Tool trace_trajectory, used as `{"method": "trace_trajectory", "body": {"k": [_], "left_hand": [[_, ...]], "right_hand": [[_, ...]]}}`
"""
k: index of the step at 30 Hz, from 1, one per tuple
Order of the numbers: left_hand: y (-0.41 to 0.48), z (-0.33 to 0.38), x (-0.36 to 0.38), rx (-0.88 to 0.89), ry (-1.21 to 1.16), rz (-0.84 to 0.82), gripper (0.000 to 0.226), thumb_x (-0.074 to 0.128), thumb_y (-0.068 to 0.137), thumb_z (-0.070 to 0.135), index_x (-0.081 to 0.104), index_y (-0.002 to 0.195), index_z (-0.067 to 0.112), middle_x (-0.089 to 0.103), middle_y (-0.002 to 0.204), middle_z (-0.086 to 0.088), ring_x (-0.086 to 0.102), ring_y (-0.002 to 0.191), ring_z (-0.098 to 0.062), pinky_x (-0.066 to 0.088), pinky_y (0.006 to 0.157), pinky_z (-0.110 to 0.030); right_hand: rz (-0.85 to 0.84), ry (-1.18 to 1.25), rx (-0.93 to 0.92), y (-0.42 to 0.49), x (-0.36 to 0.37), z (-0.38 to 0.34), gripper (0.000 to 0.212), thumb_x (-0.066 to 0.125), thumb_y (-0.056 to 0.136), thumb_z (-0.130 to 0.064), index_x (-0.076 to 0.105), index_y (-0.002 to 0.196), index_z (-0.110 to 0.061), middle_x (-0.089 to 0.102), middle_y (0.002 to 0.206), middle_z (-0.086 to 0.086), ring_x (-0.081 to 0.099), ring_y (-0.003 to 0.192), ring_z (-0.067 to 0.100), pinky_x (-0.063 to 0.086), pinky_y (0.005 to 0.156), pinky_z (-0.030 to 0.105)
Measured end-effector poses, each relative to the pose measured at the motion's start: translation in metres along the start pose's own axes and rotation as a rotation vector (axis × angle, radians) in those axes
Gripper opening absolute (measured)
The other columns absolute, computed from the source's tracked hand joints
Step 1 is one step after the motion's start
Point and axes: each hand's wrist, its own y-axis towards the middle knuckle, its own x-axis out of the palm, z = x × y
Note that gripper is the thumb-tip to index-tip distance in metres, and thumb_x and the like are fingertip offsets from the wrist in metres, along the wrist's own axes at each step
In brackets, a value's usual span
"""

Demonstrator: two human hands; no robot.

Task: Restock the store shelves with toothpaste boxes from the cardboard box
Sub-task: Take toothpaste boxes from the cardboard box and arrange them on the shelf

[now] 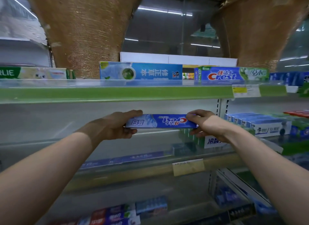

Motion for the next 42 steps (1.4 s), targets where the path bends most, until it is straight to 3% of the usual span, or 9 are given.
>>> {"method": "trace_trajectory", "body": {"k": [6,12,16,20,24,32,36,39,42], "left_hand": [[0.027,-0.001,-0.013,0.054,0.299,-0.001,0.022,0.069,0.085,0.025,0.063,0.101,0.011,0.067,0.097,-0.01,0.063,0.085,-0.02,0.055,0.079,-0.034],[0.047,0.013,0.02,0.222,0.722,-0.065,0.034,0.065,0.088,0.034,0.061,0.119,0.021,0.065,0.108,-0.002,0.058,0.095,-0.016,0.044,0.073,-0.024],[0.062,0.028,0.032,0.29,0.581,-0.125,0.016,0.067,0.088,0.025,0.06,0.102,0.022,0.066,0.089,0.003,0.06,0.073,-0.009,0.044,0.055,-0.017],[0.075,0.023,0.025,0.215,0.234,-0.109,0.016,0.069,0.085,0.015,0.054,0.087,0.016,0.067,0.082,-0.002,0.062,0.069,-0.014,0.046,0.06,-0.022],[0.082,0.016,0.022,0.247,0.13,-0.114,0.012,0.065,0.087,0.01,0.054,0.085,0.013,0.066,0.082,-0.006,0.06,0.067,-0.017,0.044,0.06,-0.024],[0.087,0.012,0.018,0.321,0.159,-0.092,0.008,0.06,0.091,0.008,0.054,0.086,0.01,0.063,0.081,-0.007,0.056,0.065,-0.016,0.043,0.056,-0.021],[0.094,0.007,0.01,0.17,0.039,-0.077,0.009,0.057,0.092,0.008,0.058,0.085,0.003,0.064,0.083,-0.014,0.059,0.065,-0.019,0.05,0.055,-0.022],[0.095,-0.009,-0.01,-0.001,-0.057,-0.138,0.006,0.054,0.091,0.008,0.059,0.091,0.007,0.061,0.095,-0.015,0.062,0.067,-0.019,0.055,0.061,-0.026],[0.095,-0.021,-0.037,0.054,-0.239,-0.066,0.013,0.053,0.089,0.005,0.058,0.09,0.017,0.063,0.092,-0.006,0.066,0.071,-0.019,0.058,0.065,-0.033]], "right_hand": [[0.061,0.086,-0.033,0.037,0.01,0.001,0.057,0.072,0.084,-0.014,0.046,0.134,-0.012,0.064,0.112,0.011,0.065,0.095,0.024,0.056,0.074,0.03],[0.024,0.361,-0.179,0.061,0.025,-0.017,0.007,0.065,0.087,-0.005,0.065,0.094,-0.004,0.066,0.089,0.01,0.061,0.092,0.022,0.055,0.076,0.026],[-0.048,0.459,-0.251,0.076,0.029,-0.023,0.015,0.062,0.091,-0.012,0.064,0.106,-0.012,0.067,0.112,0.009,0.063,0.104,0.019,0.056,0.079,0.028],[-0.177,0.089,-0.072,0.085,0.035,-0.004,0.048,0.063,0.091,-0.019,0.048,0.136,-0.01,0.054,0.134,0.005,0.055,0.116,0.018,0.051,0.091,0.031],[-0.33,-0.141,-0.026,0.092,0.059,0.007,0.049,0.065,0.09,-0.016,0.048,0.136,-0.015,0.059,0.128,0.0,0.055,0.116,0.015,0.048,0.085,0.027],[-0.489,0.071,-0.1,0.084,0.097,0.014,0.028,0.064,0.09,-0.016,0.053,0.114,-0.025,0.066,0.12,0.002,0.061,0.112,0.02,0.047,0.101,0.039],[-0.466,0.273,0.036,0.08,0.108,0.011,0.026,0.062,0.092,-0.023,0.054,0.116,-0.016,0.069,0.106,0.009,0.068,0.084,0.019,0.057,0.069,0.031],[-0.577,0.065,0.081,0.078,0.097,0.006,0.024,0.06,0.092,-0.028,0.059,0.112,-0.015,0.07,0.097,0.006,0.064,0.075,0.016,0.051,0.062,0.024],[-0.485,-0.311,-0.067,0.087,0.077,-0.002,0.027,0.064,0.09,-0.024,0.063,0.116,-0.022,0.069,0.093,-0.001,0.063,0.078,0.012,0.05,0.07,0.026]]}}
